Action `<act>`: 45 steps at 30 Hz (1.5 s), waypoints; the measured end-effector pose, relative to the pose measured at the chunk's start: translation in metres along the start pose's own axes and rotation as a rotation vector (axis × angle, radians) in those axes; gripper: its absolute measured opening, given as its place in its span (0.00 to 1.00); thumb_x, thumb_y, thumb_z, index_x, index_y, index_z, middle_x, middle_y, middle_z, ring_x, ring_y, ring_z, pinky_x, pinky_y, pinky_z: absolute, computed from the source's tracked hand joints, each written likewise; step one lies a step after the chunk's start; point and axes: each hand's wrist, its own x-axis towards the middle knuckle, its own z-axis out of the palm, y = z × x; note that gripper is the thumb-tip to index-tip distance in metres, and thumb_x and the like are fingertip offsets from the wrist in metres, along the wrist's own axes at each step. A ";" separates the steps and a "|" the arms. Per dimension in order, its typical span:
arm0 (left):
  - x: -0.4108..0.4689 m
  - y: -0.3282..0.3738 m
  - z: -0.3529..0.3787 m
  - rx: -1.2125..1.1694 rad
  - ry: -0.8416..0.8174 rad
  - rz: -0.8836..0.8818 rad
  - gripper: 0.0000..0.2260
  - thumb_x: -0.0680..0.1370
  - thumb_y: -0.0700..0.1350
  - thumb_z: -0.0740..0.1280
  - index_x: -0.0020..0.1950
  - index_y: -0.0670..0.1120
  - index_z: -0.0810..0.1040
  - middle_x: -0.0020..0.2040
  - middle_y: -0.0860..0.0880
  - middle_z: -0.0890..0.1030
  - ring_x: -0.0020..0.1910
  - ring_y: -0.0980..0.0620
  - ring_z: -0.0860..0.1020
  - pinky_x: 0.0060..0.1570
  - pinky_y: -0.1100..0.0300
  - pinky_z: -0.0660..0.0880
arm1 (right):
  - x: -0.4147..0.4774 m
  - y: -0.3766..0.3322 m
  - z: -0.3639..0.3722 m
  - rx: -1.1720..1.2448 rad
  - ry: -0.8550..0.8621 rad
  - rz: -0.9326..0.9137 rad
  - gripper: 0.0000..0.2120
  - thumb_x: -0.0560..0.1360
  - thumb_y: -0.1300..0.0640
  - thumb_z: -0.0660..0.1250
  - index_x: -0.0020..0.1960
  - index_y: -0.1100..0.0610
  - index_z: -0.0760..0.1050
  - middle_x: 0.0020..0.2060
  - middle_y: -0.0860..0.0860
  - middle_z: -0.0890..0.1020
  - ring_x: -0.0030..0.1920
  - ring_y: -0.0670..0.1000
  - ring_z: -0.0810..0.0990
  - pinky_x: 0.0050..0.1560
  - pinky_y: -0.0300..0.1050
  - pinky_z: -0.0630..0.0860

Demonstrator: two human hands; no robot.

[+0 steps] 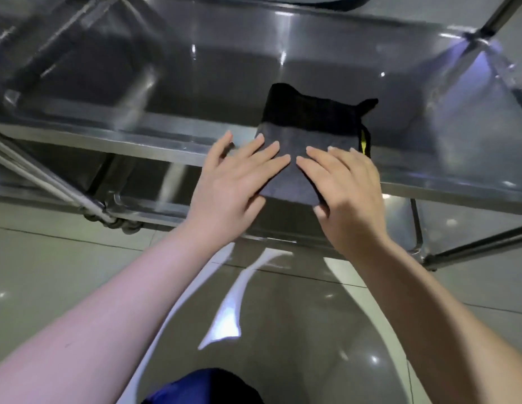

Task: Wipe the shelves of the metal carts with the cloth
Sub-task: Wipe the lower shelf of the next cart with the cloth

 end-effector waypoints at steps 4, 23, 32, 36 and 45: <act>-0.041 0.012 0.021 -0.110 0.108 0.017 0.23 0.70 0.35 0.69 0.65 0.47 0.78 0.66 0.48 0.77 0.67 0.44 0.73 0.62 0.43 0.70 | -0.031 0.001 0.004 0.040 0.060 -0.141 0.23 0.70 0.65 0.63 0.64 0.59 0.75 0.65 0.56 0.77 0.65 0.62 0.71 0.71 0.64 0.61; -0.071 0.055 0.117 -0.451 -0.338 -0.096 0.17 0.75 0.48 0.60 0.59 0.48 0.82 0.49 0.51 0.85 0.44 0.54 0.79 0.41 0.68 0.69 | -0.153 0.028 0.045 0.377 -0.458 0.427 0.21 0.70 0.59 0.58 0.59 0.54 0.79 0.50 0.51 0.83 0.51 0.54 0.80 0.49 0.40 0.72; 0.018 0.063 0.171 -0.387 -0.278 -0.171 0.22 0.74 0.44 0.62 0.68 0.53 0.76 0.58 0.47 0.82 0.55 0.43 0.79 0.52 0.54 0.74 | -0.118 0.106 0.052 0.110 -0.343 0.525 0.23 0.69 0.64 0.62 0.63 0.56 0.77 0.56 0.59 0.81 0.56 0.63 0.76 0.58 0.55 0.72; -0.030 0.053 0.219 -0.323 -0.565 -0.277 0.29 0.75 0.42 0.63 0.77 0.50 0.61 0.69 0.44 0.72 0.68 0.40 0.68 0.65 0.49 0.64 | -0.166 0.112 0.102 0.016 -0.662 0.514 0.23 0.72 0.55 0.68 0.67 0.53 0.75 0.68 0.59 0.74 0.67 0.68 0.67 0.68 0.62 0.64; -0.003 -0.007 0.277 0.120 -0.678 -0.465 0.24 0.83 0.55 0.50 0.79 0.61 0.49 0.81 0.53 0.45 0.79 0.45 0.41 0.72 0.35 0.39 | -0.126 0.114 0.182 0.064 -0.640 0.831 0.27 0.80 0.40 0.55 0.78 0.39 0.54 0.79 0.45 0.50 0.78 0.61 0.44 0.76 0.62 0.41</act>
